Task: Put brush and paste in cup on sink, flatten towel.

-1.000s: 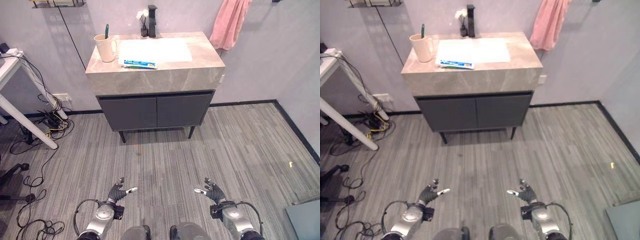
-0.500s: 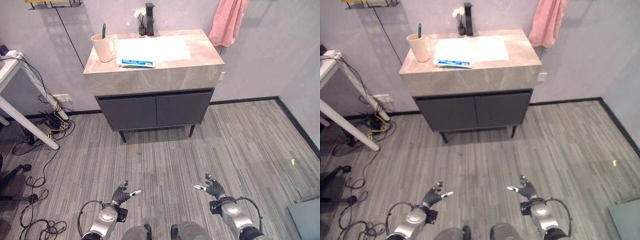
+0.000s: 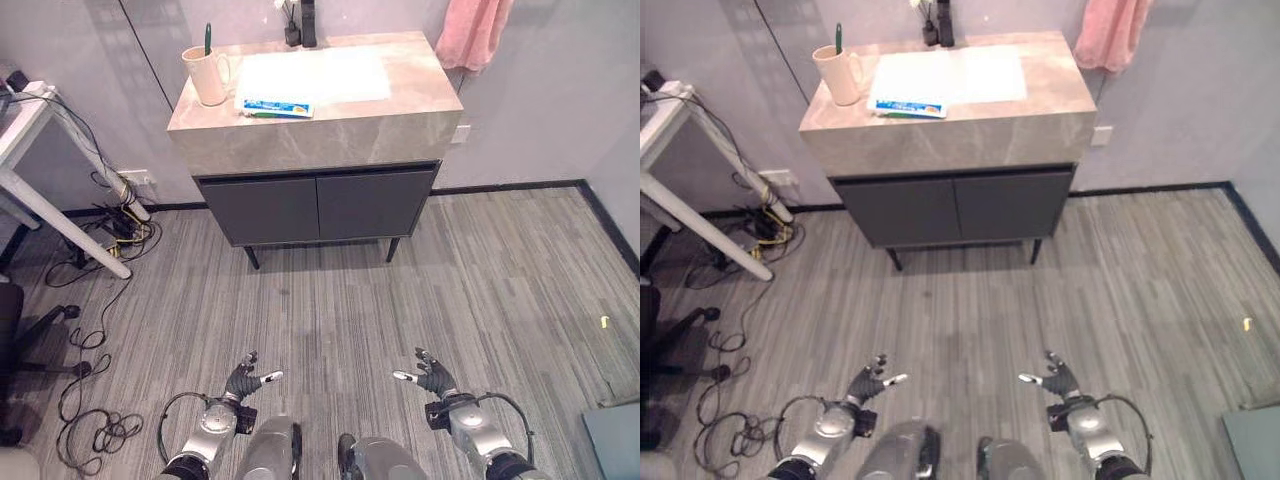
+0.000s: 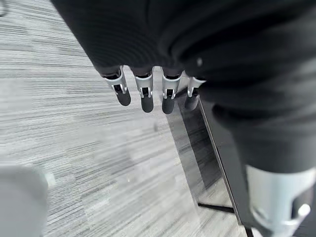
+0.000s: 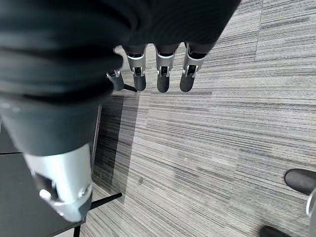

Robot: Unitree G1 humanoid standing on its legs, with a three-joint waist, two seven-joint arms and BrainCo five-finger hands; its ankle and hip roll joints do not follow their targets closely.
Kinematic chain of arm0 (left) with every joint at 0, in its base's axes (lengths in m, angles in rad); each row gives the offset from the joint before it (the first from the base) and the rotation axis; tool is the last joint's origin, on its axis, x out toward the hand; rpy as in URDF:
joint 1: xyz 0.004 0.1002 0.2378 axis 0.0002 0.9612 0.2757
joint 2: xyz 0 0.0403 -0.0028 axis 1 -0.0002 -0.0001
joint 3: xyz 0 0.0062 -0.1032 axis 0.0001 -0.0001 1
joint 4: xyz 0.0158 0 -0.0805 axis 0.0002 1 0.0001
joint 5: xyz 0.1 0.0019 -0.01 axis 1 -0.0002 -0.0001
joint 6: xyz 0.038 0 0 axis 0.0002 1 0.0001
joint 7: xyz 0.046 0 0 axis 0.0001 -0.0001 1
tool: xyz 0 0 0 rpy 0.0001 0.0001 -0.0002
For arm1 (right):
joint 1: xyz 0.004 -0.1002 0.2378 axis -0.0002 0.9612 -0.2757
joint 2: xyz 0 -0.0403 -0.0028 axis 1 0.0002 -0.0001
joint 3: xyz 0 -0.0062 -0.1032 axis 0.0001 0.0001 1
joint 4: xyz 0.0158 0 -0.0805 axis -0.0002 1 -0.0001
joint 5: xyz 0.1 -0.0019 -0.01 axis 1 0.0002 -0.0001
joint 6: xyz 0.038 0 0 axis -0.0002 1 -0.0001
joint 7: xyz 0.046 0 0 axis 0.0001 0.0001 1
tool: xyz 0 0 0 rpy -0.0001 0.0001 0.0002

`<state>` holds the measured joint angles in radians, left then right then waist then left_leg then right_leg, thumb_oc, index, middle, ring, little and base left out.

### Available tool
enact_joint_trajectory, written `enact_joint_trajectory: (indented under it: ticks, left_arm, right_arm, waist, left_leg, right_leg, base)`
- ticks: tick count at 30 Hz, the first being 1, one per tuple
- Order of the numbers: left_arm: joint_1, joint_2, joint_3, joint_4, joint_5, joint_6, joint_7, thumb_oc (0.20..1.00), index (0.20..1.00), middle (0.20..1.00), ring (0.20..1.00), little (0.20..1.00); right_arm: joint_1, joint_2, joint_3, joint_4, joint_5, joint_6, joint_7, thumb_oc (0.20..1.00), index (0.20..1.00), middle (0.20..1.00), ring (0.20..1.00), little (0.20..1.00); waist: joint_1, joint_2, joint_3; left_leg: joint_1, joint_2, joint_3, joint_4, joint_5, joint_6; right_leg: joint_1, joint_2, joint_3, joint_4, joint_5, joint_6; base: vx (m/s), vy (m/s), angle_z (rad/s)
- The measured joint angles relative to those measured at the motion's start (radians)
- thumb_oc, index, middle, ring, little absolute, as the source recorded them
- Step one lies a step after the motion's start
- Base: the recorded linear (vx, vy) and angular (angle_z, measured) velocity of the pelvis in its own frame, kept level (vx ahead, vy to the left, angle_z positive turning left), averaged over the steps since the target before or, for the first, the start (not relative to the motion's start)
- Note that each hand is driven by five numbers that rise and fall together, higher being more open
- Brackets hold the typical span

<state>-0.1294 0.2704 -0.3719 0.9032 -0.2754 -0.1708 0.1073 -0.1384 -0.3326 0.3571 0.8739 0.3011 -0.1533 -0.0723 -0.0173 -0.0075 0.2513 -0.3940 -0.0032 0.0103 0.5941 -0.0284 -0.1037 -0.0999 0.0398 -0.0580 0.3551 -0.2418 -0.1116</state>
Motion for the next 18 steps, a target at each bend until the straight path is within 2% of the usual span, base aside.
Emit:
enact_joint_trajectory:
  ticks: [1, 2, 3, 4, 5, 7, 8, 9, 10, 11, 12, 13, 14, 15, 16, 17, 18]
  left_arm:
    - [0.003, -0.001, 0.003, 0.007, -0.001, 0.000, 0.002, 1.000, 1.000, 1.000, 1.000, 1.000]
    - [0.007, -0.005, 0.005, 0.029, -0.001, 0.000, 0.008, 1.000, 1.000, 1.000, 1.000, 1.000]
    - [0.012, -0.003, 0.008, 0.036, -0.002, 0.000, 0.009, 1.000, 1.000, 1.000, 1.000, 1.000]
    - [0.015, 0.001, 0.008, 0.042, -0.002, 0.001, 0.014, 1.000, 1.000, 1.000, 1.000, 1.000]
    - [0.016, 0.001, 0.008, 0.051, -0.002, 0.001, 0.023, 1.000, 1.000, 1.000, 1.000, 1.000]
    - [0.017, -0.005, 0.018, 0.066, -0.002, -0.001, 0.030, 1.000, 1.000, 1.000, 1.000, 1.000]
    - [0.015, -0.005, 0.029, 0.067, -0.002, -0.001, 0.036, 1.000, 1.000, 1.000, 1.000, 1.000]
    - [0.023, -0.006, 0.042, 0.068, -0.002, -0.001, 0.038, 1.000, 1.000, 1.000, 1.000, 1.000]
    - [0.045, -0.006, 0.051, 0.067, -0.014, 0.000, 0.043, 1.000, 1.000, 1.000, 1.000, 1.000]
    - [0.062, -0.010, 0.056, 0.063, -0.027, -0.001, 0.044, 1.000, 1.000, 1.000, 1.000, 1.000]
    - [0.079, -0.006, 0.049, 0.064, -0.030, -0.001, 0.044, 1.000, 1.000, 1.000, 1.000, 1.000]
    - [0.086, -0.001, 0.058, 0.065, -0.031, -0.001, 0.047, 1.000, 1.000, 1.000, 1.000, 1.000]
    - [0.085, 0.003, 0.059, 0.066, -0.030, -0.001, 0.048, 1.000, 1.000, 1.000, 1.000, 1.000]
    - [0.083, 0.007, 0.062, 0.061, -0.029, -0.002, 0.049, 1.000, 1.000, 1.000, 1.000, 1.000]
    - [0.069, 0.008, 0.065, 0.058, -0.029, -0.001, 0.049, 1.000, 1.000, 1.000, 1.000, 1.000]
    - [0.059, 0.009, 0.067, 0.052, -0.028, -0.002, 0.049, 1.000, 1.000, 1.000, 1.000, 1.000]
    - [0.055, 0.011, 0.066, 0.044, -0.028, -0.001, 0.049, 1.000, 1.000, 1.000, 1.000, 1.000]
  right_arm:
    - [-0.001, 0.004, -0.001, 0.001, 0.000, 0.000, -0.004, 1.000, 1.000, 1.000, 1.000, 1.000]
    - [-0.004, 0.008, -0.001, 0.002, 0.001, 0.000, -0.012, 1.000, 1.000, 1.000, 1.000, 1.000]
    - [-0.006, 0.011, 0.001, 0.000, 0.001, 0.000, -0.013, 1.000, 1.000, 1.000, 1.000, 1.000]
    - [-0.011, 0.013, 0.002, 0.000, 0.001, 0.000, -0.013, 1.000, 1.000, 1.000, 1.000, 1.000]
    - [-0.011, 0.013, 0.001, 0.001, 0.001, 0.000, -0.015, 1.000, 1.000, 1.000, 1.000, 1.000]
    - [-0.017, 0.008, 0.002, 0.006, -0.001, 0.000, -0.018, 1.000, 1.000, 1.000, 1.000, 1.000]
    - [-0.031, 0.008, 0.001, 0.009, -0.001, 0.000, -0.020, 1.000, 1.000, 1.000, 1.000, 1.000]
    - [-0.040, 0.009, 0.000, 0.014, -0.001, 0.000, -0.019, 1.000, 1.000, 1.000, 1.000, 1.000]
    - [-0.043, 0.010, 0.003, 0.013, -0.002, 0.001, -0.018, 1.000, 1.000, 1.000, 1.000, 1.000]
    - [-0.036, 0.007, 0.012, 0.012, -0.003, 0.000, -0.018, 1.000, 1.000, 1.000, 1.000, 1.000]
    - [-0.019, 0.001, 0.019, 0.006, -0.002, 0.004, -0.016, 1.000, 1.000, 1.000, 1.000, 1.000]
    - [-0.001, 0.011, 0.020, 0.011, -0.002, 0.006, -0.014, 1.000, 1.000, 1.000, 1.000, 1.000]
    - [0.013, 0.014, 0.019, 0.010, -0.002, 0.007, -0.014, 1.000, 1.000, 1.000, 1.000, 1.000]
    - [0.033, 0.022, 0.017, 0.010, -0.002, 0.008, -0.013, 1.000, 1.000, 1.000, 1.000, 1.000]
    - [0.038, 0.024, 0.017, 0.008, -0.002, 0.010, -0.011, 1.000, 1.000, 1.000, 1.000, 1.000]
    - [0.044, 0.030, 0.014, -0.001, -0.002, 0.011, -0.009, 1.000, 1.000, 1.000, 1.000, 1.000]
    - [0.045, 0.034, 0.011, -0.003, -0.002, 0.011, -0.008, 1.000, 1.000, 1.000, 1.000, 1.000]
  waist:
    - [0.002, 0.003, -0.001]
    - [0.003, 0.017, -0.002]
    - [0.004, 0.022, -0.002]
    - [0.005, 0.021, 0.007]
    - [0.004, 0.021, 0.015]
    - [0.006, 0.025, 0.011]
    - [0.017, 0.023, 0.013]
    - [0.030, 0.022, 0.016]
    - [0.059, 0.023, 0.011]
    - [0.055, 0.032, -0.006]
    - [0.050, 0.034, -0.045]
    - [0.056, 0.004, -0.072]
    - [0.051, -0.010, -0.095]
    - [0.044, -0.029, -0.124]
    - [0.037, -0.037, -0.129]
    - [0.038, -0.052, -0.144]
    - [0.038, -0.059, -0.151]
  left_leg:
    - [-0.003, 0.008, 0.005, -0.080, 0.000, 0.006]
    - [0.011, 0.033, 0.036, -0.294, 0.015, 0.024]
    - [0.015, 0.041, 0.046, -0.369, 0.032, 0.029]
    - [0.011, 0.043, 0.049, -0.383, 0.048, 0.032]
    - [0.003, 0.043, 0.053, -0.398, 0.061, 0.028]
    - [0.017, 0.050, 0.060, -0.521, 0.069, 0.020]
    - [0.031, 0.047, 0.056, -0.580, 0.076, 0.026]
    - [0.033, 0.051, 0.047, -0.580, 0.085, 0.039]
    - [0.071, 0.047, 0.047, -0.584, 0.103, 0.068]
    - [0.082, 0.040, 0.048, -0.577, 0.106, 0.083]
    - [0.102, 0.026, 0.041, -0.560, 0.177, 0.123]
    - [0.123, -0.003, 0.060, -0.557, 0.186, 0.135]
    - [0.134, -0.019, 0.063, -0.559, 0.182, 0.143]
    - [0.159, -0.045, 0.063, -0.569, 0.172, 0.180]
    - [0.179, -0.055, 0.063, -0.576, 0.160, 0.188]
    - [0.219, -0.077, 0.060, -0.586, 0.140, 0.195]
    - [0.231, -0.087, 0.061, -0.586, 0.133, 0.197]
  right_leg:
    - [0.004, 0.006, -0.001, -0.016, 0.003, 0.008]
    - [0.032, 0.031, -0.002, -0.076, 0.022, 0.033]
    - [0.047, 0.039, -0.005, -0.102, 0.045, 0.023]
    - [0.067, 0.044, -0.010, -0.116, 0.061, -0.004]
    - [0.105, 0.053, -0.012, -0.148, 0.064, 0.001]
    - [0.159, 0.070, 0.014, -0.225, 0.044, 0.021]
    - [0.176, 0.076, 0.045, -0.239, 0.049, 0.016]
    - [0.204, 0.077, 0.085, -0.264, 0.059, 0.010]
    - [0.259, 0.065, 0.142, -0.297, 0.053, 0.024]
    - [0.278, 0.063, 0.156, -0.299, 0.042, 0.036]
    - [0.312, 0.046, 0.176, -0.300, 0.004, 0.052]
    - [0.319, 0.011, 0.194, -0.269, -0.020, 0.080]
    - [0.309, -0.004, 0.192, -0.231, -0.019, 0.092]
    - [0.289, -0.024, 0.186, -0.154, -0.027, 0.132]
    - [0.271, -0.029, 0.187, -0.086, -0.027, 0.136]
    - [0.209, -0.046, 0.193, 0.104, -0.029, 0.195]
    - [0.184, -0.055, 0.193, 0.170, -0.026, 0.214]
  base:
    - [0.29, 0.049, 0.10]
    - [0.22, 0.046, -0.03]
    - [0.11, 0.024, -0.10]
    - [0.31, 0.075, -0.06]
    - [0.35, 0.094, -0.04]
    - [0.57, 0.203, -0.14]
    - [0.53, 0.234, -0.53]
    - [0.29, 0.133, -1.20]
    - [0.43, 0.221, -1.19]
    - [0.44, 0.221, -1.07]
    - [0.56, 0.286, -0.58]
    - [0.41, 0.215, -0.42]
    - [0.36, 0.205, -0.19]
    - [0.32, 0.207, 0.03]
    - [0.24, 0.186, 0.13]
    - [0.22, 0.230, 0.09]
    - [0.16, 0.238, 0.09]
